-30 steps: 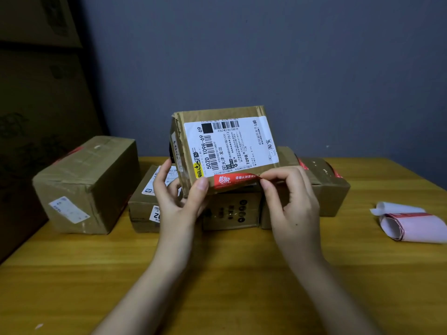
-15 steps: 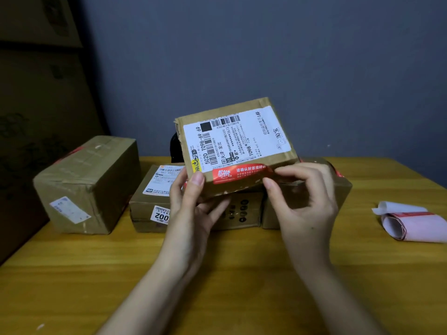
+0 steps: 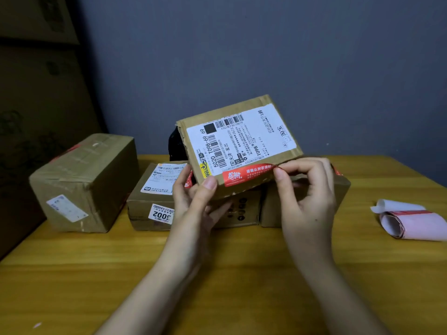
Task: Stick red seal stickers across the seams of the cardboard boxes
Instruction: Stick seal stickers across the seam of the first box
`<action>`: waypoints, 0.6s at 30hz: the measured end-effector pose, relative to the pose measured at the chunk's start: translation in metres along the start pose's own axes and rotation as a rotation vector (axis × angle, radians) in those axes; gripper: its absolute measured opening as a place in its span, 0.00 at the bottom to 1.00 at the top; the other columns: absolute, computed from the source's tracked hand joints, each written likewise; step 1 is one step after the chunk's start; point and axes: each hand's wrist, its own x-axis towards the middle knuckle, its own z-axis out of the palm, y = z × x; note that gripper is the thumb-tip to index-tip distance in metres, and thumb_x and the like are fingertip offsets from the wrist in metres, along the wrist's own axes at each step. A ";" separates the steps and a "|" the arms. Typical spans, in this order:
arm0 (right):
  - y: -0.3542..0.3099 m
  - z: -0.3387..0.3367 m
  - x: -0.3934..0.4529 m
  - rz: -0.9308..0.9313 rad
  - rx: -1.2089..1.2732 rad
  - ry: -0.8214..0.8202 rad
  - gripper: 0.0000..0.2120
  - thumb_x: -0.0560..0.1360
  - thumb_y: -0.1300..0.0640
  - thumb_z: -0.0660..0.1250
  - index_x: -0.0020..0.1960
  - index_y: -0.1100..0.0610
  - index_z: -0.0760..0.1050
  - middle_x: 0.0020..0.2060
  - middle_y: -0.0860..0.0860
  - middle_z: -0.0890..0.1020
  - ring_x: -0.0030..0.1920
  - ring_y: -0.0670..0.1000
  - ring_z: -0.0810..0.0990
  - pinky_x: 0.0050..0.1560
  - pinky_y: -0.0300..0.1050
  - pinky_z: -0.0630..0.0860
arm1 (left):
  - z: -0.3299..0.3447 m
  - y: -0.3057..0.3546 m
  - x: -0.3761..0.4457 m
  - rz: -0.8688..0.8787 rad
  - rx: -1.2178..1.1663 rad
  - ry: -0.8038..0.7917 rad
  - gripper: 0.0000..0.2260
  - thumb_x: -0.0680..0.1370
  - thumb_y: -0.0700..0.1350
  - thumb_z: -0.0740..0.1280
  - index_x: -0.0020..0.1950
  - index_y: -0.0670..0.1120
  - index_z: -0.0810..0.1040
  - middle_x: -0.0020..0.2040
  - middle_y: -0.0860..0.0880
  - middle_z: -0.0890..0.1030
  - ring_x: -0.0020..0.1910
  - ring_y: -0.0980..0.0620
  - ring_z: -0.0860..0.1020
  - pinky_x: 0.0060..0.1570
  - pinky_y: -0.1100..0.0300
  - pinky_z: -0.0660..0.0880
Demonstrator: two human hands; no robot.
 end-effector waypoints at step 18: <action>-0.009 -0.002 0.008 0.412 0.224 -0.229 0.06 0.72 0.58 0.72 0.38 0.53 0.77 0.33 0.44 0.81 0.36 0.41 0.78 0.38 0.35 0.74 | -0.012 0.004 0.006 0.226 0.220 0.183 0.38 0.61 0.59 0.73 0.68 0.61 0.61 0.61 0.56 0.77 0.57 0.57 0.79 0.57 0.55 0.75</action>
